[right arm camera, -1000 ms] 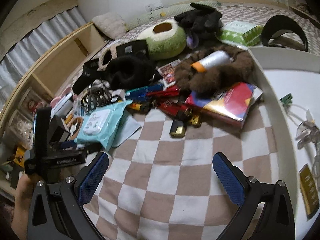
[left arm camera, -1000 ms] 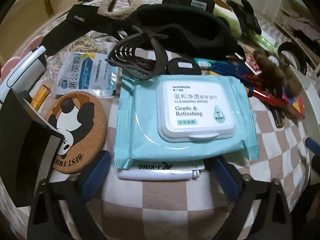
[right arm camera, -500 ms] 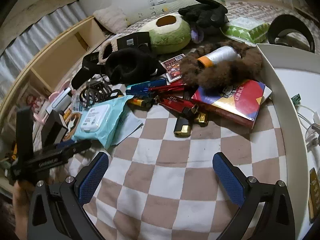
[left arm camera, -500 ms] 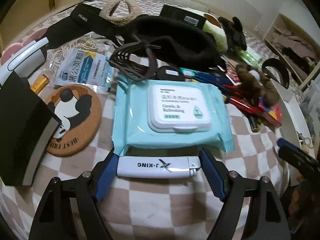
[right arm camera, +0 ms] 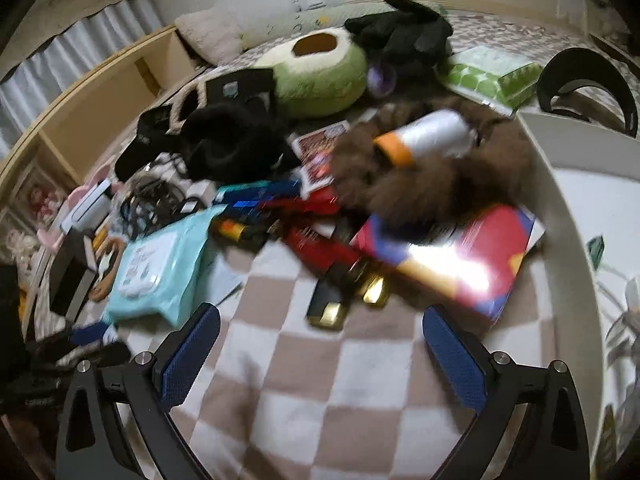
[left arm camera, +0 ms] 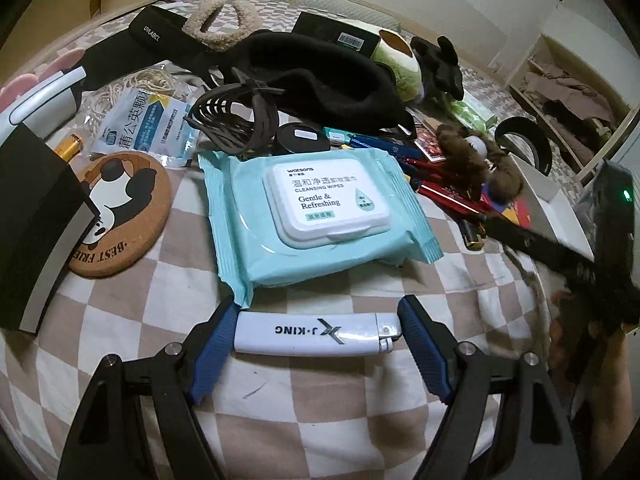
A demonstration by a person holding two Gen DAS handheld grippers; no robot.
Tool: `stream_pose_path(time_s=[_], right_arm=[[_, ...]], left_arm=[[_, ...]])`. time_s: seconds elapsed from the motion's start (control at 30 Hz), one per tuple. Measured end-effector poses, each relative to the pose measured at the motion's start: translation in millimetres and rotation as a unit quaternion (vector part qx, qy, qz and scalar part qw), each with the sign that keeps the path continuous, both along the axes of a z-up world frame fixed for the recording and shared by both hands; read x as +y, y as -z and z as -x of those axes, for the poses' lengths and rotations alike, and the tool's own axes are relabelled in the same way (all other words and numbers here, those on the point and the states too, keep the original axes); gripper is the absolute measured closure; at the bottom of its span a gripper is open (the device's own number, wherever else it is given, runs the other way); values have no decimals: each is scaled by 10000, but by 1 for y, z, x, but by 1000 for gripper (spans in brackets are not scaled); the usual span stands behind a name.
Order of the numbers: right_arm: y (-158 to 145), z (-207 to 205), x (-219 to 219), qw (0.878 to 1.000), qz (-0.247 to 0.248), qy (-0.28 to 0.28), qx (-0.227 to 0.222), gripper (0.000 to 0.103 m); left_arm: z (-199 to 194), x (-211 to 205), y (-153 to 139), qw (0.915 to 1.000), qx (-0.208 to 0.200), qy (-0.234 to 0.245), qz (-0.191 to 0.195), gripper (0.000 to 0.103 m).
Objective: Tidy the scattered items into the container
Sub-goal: 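Lower the left gripper onto the white J-KING lighter and grasp it, then hold the white lighter in the left gripper while the right gripper reaches toward the colourful card box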
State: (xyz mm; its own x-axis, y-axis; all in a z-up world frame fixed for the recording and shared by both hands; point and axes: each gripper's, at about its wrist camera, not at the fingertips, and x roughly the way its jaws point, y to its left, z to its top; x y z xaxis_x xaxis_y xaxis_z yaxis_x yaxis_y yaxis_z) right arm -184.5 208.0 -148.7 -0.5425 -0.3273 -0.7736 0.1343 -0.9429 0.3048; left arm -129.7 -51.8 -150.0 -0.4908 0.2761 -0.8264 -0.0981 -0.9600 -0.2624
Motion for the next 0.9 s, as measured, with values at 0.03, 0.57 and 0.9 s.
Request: stream_pose_path(time_s=[0.03,0.57,0.9], right_arm=[[1,4,3,10000,66,22,-25,2],[3,6,12,9917,-527,1172,65,6],[10,30,11,9843,-871,1510,269,6]], left_arm=[[0,0,0,10000,1,3,7,23],[0,-2,1,9999,11,-12,-107,23],[0,-2,1,9999,23,12,-159,22]])
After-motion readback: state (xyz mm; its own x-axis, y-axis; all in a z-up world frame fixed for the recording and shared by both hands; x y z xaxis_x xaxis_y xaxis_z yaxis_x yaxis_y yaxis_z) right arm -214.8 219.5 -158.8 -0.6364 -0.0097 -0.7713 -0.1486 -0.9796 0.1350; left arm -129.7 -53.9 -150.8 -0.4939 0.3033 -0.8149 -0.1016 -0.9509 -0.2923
